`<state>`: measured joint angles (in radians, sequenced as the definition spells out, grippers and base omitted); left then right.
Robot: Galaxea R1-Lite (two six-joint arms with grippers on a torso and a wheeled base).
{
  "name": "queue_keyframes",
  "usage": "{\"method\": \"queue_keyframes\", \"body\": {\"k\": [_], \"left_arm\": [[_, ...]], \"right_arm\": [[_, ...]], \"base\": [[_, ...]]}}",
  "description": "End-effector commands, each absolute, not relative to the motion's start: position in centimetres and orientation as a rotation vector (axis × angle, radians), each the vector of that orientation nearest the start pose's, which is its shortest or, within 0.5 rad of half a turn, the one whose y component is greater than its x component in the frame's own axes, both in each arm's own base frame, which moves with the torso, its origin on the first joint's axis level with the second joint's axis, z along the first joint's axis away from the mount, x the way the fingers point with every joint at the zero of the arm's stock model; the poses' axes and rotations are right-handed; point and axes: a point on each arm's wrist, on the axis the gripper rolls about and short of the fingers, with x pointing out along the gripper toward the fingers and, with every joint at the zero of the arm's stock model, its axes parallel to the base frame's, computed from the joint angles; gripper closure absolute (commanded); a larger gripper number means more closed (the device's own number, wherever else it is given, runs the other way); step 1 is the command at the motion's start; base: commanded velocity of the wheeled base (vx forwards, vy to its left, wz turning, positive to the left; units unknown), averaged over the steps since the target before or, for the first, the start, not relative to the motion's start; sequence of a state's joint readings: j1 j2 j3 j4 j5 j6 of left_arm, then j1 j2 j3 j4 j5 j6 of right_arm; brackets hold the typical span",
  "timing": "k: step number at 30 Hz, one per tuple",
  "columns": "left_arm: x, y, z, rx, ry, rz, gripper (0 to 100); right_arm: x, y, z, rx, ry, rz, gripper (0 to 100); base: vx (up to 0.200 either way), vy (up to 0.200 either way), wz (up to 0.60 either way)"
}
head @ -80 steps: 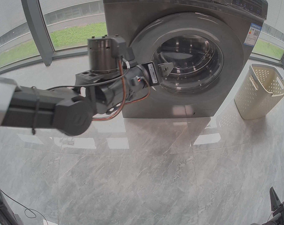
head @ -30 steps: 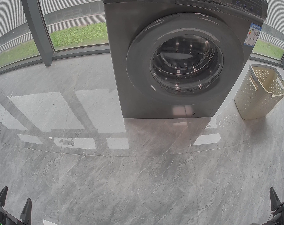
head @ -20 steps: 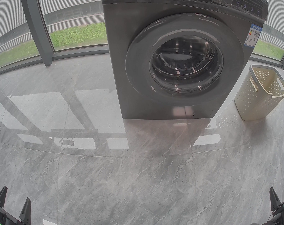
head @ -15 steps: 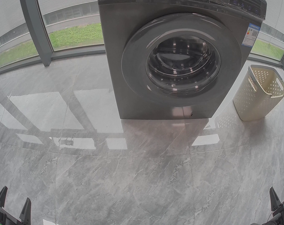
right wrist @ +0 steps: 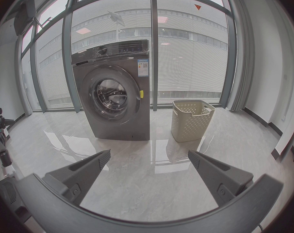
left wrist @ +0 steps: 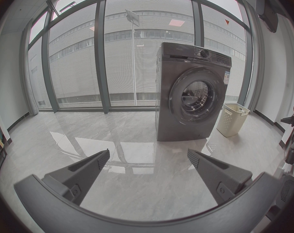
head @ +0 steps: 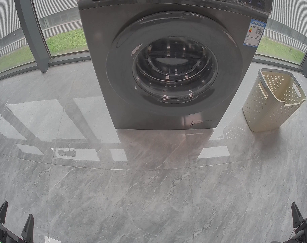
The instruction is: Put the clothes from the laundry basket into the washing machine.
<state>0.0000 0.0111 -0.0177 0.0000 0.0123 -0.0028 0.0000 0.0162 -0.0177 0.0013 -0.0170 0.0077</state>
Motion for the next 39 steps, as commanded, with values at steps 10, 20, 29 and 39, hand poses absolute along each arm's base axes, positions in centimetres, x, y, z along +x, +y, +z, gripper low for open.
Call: {"method": "queue_keyframes", "body": {"k": [10, 20, 29, 39], "left_arm": [[-2.2, 0.0, 7.6, -0.005, 0.005, 0.012, 0], [-2.2, 0.0, 7.6, -0.009, 0.005, 0.014, 0], [-2.2, 0.0, 7.6, -0.008, 0.005, 0.012, 0], [-2.2, 0.0, 7.6, -0.009, 0.005, 0.012, 0]], "right_arm": [[-2.2, 0.0, 7.6, 0.008, 0.011, -0.017, 0], [-2.2, 0.0, 7.5, 0.020, 0.009, -0.018, 0], [-2.8, 0.0, 14.4, 0.021, -0.144, 0.067, 0], [8.5, 2.7, 16.7, 0.308, 0.294, 0.361, 0]], "base": [[0.000, -0.060, 0.00], [0.000, -0.120, 0.00], [0.089, 0.000, 0.00], [0.200, 0.000, 0.00]]}}
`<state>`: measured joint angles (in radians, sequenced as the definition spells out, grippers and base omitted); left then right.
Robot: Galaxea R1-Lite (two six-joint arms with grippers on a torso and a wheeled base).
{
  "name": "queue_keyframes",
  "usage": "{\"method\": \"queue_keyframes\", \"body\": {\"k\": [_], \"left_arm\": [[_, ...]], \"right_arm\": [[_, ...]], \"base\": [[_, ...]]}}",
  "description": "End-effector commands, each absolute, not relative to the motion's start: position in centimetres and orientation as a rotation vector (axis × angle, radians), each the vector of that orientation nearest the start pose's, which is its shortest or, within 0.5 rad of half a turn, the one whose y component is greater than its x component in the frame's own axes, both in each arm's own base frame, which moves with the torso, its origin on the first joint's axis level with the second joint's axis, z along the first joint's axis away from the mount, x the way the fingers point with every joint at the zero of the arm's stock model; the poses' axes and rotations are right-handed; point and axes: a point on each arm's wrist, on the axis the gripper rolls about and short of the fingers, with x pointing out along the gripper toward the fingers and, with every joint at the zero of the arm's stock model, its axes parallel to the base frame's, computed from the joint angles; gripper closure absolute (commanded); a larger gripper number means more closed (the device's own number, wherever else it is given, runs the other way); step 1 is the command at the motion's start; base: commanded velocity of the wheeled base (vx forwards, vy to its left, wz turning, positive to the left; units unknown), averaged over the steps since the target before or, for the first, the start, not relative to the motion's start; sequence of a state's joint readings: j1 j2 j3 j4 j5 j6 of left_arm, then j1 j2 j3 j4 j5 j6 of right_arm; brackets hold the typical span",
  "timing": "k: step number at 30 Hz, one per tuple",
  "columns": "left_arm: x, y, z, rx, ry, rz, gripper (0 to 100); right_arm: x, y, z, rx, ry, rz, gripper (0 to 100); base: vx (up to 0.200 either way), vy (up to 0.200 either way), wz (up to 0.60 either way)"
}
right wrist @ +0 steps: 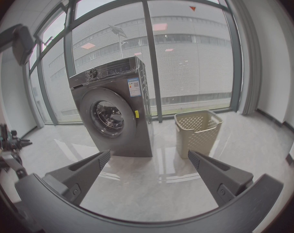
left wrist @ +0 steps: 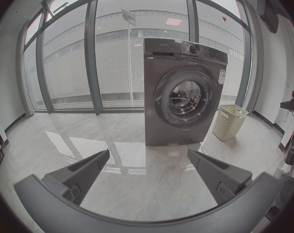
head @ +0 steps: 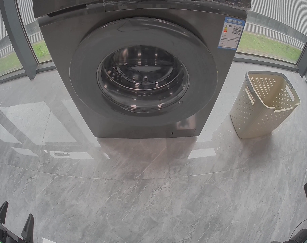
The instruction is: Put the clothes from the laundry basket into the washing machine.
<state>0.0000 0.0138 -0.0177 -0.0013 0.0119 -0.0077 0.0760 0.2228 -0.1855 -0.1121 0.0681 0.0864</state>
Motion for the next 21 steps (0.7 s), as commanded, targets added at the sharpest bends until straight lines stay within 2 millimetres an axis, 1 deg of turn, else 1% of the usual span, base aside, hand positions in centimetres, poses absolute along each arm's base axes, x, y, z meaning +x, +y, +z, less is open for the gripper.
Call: {"method": "queue_keyframes", "body": {"k": [1, 2, 3, 4, 5, 7, 9, 11, 12, 13, 21], "left_arm": [[-2.2, 0.0, 7.6, -0.011, 0.005, 0.012, 0], [-2.2, 0.0, 7.6, -0.009, 0.005, 0.012, 0], [-2.2, 0.0, 7.6, -0.009, 0.005, 0.012, 0], [-2.2, 0.0, 7.6, -0.011, 0.005, 0.012, 0], [-2.2, 0.0, 7.6, -0.009, 0.005, 0.012, 0], [-2.2, 0.0, 7.6, -0.009, 0.005, 0.015, 0], [-2.2, 0.0, 7.6, -0.006, 0.006, 0.018, 0], [-2.2, 0.0, 7.6, -0.005, 0.006, 0.017, 0], [-2.2, 0.0, 7.6, 0.000, 0.005, 0.015, 0], [-2.2, 0.0, 7.6, 0.002, 0.005, 0.017, 0], [-2.2, 0.0, 7.6, -0.002, 0.005, 0.015, 0]], "right_arm": [[9.9, 3.2, 16.7, 0.324, 0.307, 0.368, 0], [11.2, 3.6, 16.6, 0.327, 0.316, 0.370, 0], [11.5, 3.7, 16.5, 0.326, 0.315, 0.369, 0], [13.3, 4.2, 16.2, 0.325, 0.317, 0.370, 0], [14.1, 4.6, 16.1, 0.328, 0.307, 0.372, 0], [15.2, 5.1, 15.8, 0.330, 0.298, 0.388, 0], [16.2, 6.1, 15.2, 0.329, 0.296, 0.406, 0], [16.6, 6.4, 15.1, 0.330, 0.291, 0.404, 0], [17.3, 6.9, 15.1, 0.347, 0.275, 0.399, 0], [17.6, 7.3, 15.0, 0.354, 0.270, 0.406, 0], [18.1, 8.9, 14.5, 0.348, 0.287, 0.460, 0]], "base": [[0.200, 0.000, 0.00], [0.200, 0.000, 0.00], [0.200, 0.000, 0.00], [0.200, 0.000, 0.00], [0.200, 0.000, 0.00], [0.200, 0.000, 0.00], [0.000, 0.000, 0.00], [0.000, 0.000, 0.00], [0.000, 0.000, 0.00], [0.000, 0.000, 0.00], [0.000, 0.200, 0.00]]}}
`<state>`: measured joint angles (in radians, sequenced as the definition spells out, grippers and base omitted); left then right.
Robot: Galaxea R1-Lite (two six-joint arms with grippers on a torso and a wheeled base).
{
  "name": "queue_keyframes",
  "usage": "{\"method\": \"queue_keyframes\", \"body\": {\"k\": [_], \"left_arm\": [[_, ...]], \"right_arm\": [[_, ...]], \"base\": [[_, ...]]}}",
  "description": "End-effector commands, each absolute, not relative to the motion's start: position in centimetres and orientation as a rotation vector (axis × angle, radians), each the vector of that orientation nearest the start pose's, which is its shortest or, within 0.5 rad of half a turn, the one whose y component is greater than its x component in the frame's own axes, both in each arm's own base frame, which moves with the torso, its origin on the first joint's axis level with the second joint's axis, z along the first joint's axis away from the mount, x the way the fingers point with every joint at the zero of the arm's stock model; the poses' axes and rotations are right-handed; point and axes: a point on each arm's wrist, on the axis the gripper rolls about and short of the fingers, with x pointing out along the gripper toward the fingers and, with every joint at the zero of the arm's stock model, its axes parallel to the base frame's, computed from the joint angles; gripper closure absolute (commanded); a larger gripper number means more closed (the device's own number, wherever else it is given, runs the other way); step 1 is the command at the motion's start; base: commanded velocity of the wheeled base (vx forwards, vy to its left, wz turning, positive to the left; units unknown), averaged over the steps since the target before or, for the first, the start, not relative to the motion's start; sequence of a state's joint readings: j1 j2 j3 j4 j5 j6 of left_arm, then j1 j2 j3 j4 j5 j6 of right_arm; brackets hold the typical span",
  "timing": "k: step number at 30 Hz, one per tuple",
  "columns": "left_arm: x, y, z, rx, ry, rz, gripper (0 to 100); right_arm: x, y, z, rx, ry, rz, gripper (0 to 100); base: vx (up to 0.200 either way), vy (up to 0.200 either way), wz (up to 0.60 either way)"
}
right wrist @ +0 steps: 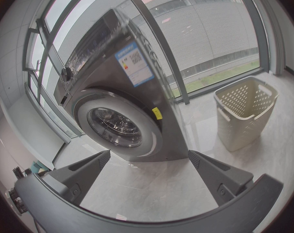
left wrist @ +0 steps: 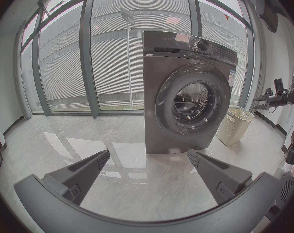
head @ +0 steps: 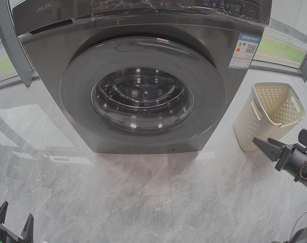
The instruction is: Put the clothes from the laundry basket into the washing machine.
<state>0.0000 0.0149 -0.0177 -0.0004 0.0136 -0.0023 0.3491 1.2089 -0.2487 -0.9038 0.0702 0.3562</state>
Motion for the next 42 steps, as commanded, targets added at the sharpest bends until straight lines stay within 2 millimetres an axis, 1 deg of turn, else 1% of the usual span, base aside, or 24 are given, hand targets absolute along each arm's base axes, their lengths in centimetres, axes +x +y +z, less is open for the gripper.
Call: {"method": "queue_keyframes", "body": {"k": [1, 11, 13, 14, 16, 18, 22, 29, 33, 35, 42], "left_arm": [[-2.2, 0.0, 7.6, 0.000, 0.005, 0.015, 0], [-2.2, 0.0, 7.6, 0.002, 0.005, 0.015, 0], [-2.2, 0.0, 7.6, 0.002, 0.005, 0.015, 0], [-2.2, 0.0, 7.6, 0.002, 0.005, 0.014, 0], [-2.2, 0.0, 7.6, 0.002, 0.005, 0.014, 0], [-2.2, 0.0, 7.6, 0.000, 0.005, 0.015, 0], [-2.2, 0.0, 7.6, -0.008, 0.005, 0.012, 0], [-2.2, 0.0, 7.6, -0.009, 0.005, 0.012, 0], [-2.2, 0.0, 7.6, -0.009, 0.005, 0.012, 0], [-2.2, 0.0, 7.6, -0.009, 0.005, 0.012, 0], [-2.2, 0.0, 7.6, -0.009, 0.005, 0.012, 0]], "right_arm": [[18.4, 9.1, 14.5, 0.349, 0.288, 0.463, 0], [19.7, 11.0, 15.7, 0.357, 0.217, 0.522, 0], [20.2, 11.3, 16.5, 0.364, 0.184, 0.520, 0], [20.2, 11.3, 16.5, 0.363, 0.182, 0.520, 0], [20.5, 11.4, 17.3, 0.372, 0.149, 0.516, 0], [20.7, 11.5, 17.6, 0.375, 0.137, 0.517, 0], [20.8, 11.5, 17.6, 0.377, 0.138, 0.519, 0], [21.2, 11.6, 18.2, 0.381, 0.114, 0.517, 0], [21.8, 11.7, 19.1, 0.392, 0.075, 0.517, 0], [22.1, 11.4, 19.4, 0.395, 0.060, 0.504, 0], [22.2, 11.0, 19.4, 0.395, 0.059, 0.487, 0]], "base": [[0.000, 0.200, 0.00], [0.000, 0.000, 0.00], [0.000, 0.000, 0.00], [0.200, 0.000, 0.00], [0.200, 0.000, 0.00], [0.200, 0.000, 0.00], [0.200, 0.000, 0.00], [0.000, 0.000, 0.00], [0.000, 0.000, 0.00], [0.000, 0.000, 0.00], [0.000, 0.000, 0.00]]}}
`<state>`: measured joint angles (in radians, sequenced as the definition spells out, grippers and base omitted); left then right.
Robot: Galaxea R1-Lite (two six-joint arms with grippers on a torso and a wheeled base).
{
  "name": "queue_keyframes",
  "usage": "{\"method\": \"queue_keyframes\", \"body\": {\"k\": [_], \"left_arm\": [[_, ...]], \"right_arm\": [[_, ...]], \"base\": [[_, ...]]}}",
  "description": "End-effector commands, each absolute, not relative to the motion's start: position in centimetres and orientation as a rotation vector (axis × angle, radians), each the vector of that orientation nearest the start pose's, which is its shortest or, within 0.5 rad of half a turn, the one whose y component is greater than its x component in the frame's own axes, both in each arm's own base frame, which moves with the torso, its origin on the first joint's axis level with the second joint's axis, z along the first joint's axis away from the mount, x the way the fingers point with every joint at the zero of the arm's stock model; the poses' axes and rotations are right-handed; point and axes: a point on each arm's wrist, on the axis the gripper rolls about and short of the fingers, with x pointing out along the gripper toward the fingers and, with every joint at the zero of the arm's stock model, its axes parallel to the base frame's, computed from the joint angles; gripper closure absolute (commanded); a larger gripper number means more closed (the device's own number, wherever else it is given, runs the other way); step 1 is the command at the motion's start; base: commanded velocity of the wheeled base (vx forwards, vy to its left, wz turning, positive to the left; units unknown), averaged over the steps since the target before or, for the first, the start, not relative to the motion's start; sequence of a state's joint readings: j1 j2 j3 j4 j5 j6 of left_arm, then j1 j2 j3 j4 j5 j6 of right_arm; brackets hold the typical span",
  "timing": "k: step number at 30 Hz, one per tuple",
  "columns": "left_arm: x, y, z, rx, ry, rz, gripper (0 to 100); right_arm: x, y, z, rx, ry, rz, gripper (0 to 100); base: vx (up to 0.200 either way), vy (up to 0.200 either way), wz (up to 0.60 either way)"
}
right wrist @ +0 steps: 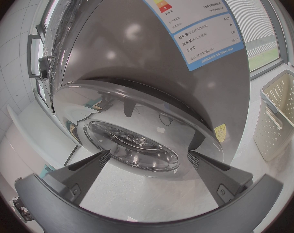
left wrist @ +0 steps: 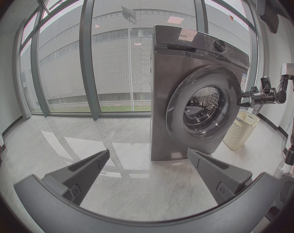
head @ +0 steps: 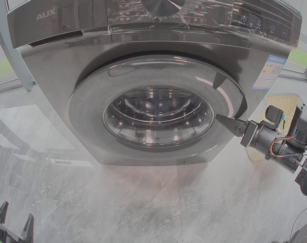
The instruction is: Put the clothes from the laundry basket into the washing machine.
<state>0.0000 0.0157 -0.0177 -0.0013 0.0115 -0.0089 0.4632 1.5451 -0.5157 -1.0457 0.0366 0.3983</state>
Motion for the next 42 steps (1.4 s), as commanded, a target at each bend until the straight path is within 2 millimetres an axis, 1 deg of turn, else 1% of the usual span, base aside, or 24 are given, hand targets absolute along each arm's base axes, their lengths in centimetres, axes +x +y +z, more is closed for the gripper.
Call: {"method": "queue_keyframes", "body": {"k": [1, 4, 7, 11, 15, 19, 22, 24, 26, 27, 28, 29, 30, 31, 32, 33, 35, 36, 37, 39, 40, 42], "left_arm": [[-2.2, 0.0, 7.6, -0.009, 0.005, 0.012, 0], [-2.2, 0.0, 7.6, -0.009, 0.005, 0.012, 0], [-2.2, 0.0, 7.6, -0.009, 0.005, 0.012, 0], [-2.2, 0.0, 7.6, -0.009, 0.005, 0.012, 0], [-2.2, 0.0, 7.6, -0.009, 0.005, 0.012, 0], [-2.2, 0.0, 7.6, -0.009, 0.005, 0.012, 0], [-2.2, 0.0, 7.6, -0.009, 0.005, 0.012, 0], [-2.2, 0.0, 7.6, -0.009, 0.005, 0.012, 0], [-2.2, 0.0, 7.6, -0.009, 0.005, 0.012, 0], [-2.2, 0.0, 7.6, -0.009, 0.005, 0.012, 0], [-2.2, 0.0, 7.6, -0.009, 0.005, 0.012, 0], [-2.2, 0.0, 7.6, -0.009, 0.005, 0.012, 0], [-2.2, 0.0, 7.6, -0.009, 0.005, 0.012, 0], [-2.2, 0.0, 7.6, -0.011, 0.005, 0.012, 0], [-2.2, 0.0, 7.6, -0.009, 0.005, 0.012, 0], [-2.2, 0.0, 7.6, -0.009, 0.005, 0.012, 0], [-2.2, 0.0, 7.6, -0.009, 0.005, 0.012, 0], [-2.2, 0.0, 7.6, -0.009, 0.005, 0.012, 0], [-2.2, 0.0, 7.6, -0.009, 0.006, 0.012, 0], [-2.2, 0.0, 7.6, -0.009, 0.006, 0.012, 0], [-2.2, 0.0, 7.6, -0.009, 0.006, 0.012, 0], [-2.2, 0.0, 7.6, -0.009, 0.006, 0.012, 0]], "right_arm": [[22.2, 11.0, 19.3, 0.394, 0.063, 0.485, 0], [22.0, 11.1, 19.1, 0.395, 0.072, 0.490, 0], [22.1, 11.0, 19.3, 0.396, 0.057, 0.486, 0], [22.4, 10.7, 20.3, 0.412, -0.038, 0.476, 0], [22.7, 10.8, 20.3, 0.422, -0.072, 0.448, 0], [22.4, 10.8, 19.7, 0.417, -0.049, 0.453, 0], [21.4, 10.8, 18.4, 0.398, 0.007, 0.469, 0], [19.5, 11.3, 17.2, 0.375, 0.062, 0.524, 0], [17.6, 11.3, 16.5, 0.346, 0.095, 0.566, 0], [17.6, 11.3, 16.5, 0.346, 0.095, 0.566, 0], [15.6, 10.8, 15.7, 0.310, 0.116, 0.605, 0], [14.5, 10.4, 15.4, 0.283, 0.118, 0.627, 0], [13.7, 10.0, 15.2, 0.262, 0.113, 0.635, 0], [13.4, 9.8, 15.2, 0.254, 0.111, 0.638, 0], [12.0, 8.8, 15.1, 0.225, 0.081, 0.645, 0], [11.1, 8.1, 15.0, 0.212, 0.060, 0.649, 0], [10.2, 7.4, 15.0, 0.203, 0.034, 0.654, 0], [10.2, 7.4, 15.0, 0.203, 0.034, 0.654, 0], [8.6, 6.1, 15.8, 0.200, -0.050, 0.679, 0], [7.8, 5.4, 16.1, 0.204, -0.087, 0.666, 0], [7.0, 4.4, 16.4, 0.209, -0.128, 0.628, 0], [6.0, 3.3, 16.2, 0.204, -0.145, 0.560, 0]], "base": [[0.000, 0.000, 0.00], [0.000, 0.000, 0.00], [0.000, 0.000, 0.00], [0.000, 0.000, 0.00], [0.000, 0.000, 0.00], [0.000, 0.000, 0.00], [0.000, 0.000, 0.00], [0.000, 0.000, 0.00], [0.000, 0.000, 0.00], [0.000, 0.000, 0.00], [0.000, 0.000, 0.00], [0.000, 0.000, 0.00], [0.000, 0.000, 0.00], [0.000, 0.000, 0.00], [0.000, 0.000, 0.00], [0.000, 0.000, 0.00], [0.000, 0.000, 0.00], [0.000, 0.000, 0.00], [0.000, 0.000, 0.00], [0.000, 0.000, 0.00], [0.000, 0.000, 0.00], [0.000, 0.000, 0.00]]}}
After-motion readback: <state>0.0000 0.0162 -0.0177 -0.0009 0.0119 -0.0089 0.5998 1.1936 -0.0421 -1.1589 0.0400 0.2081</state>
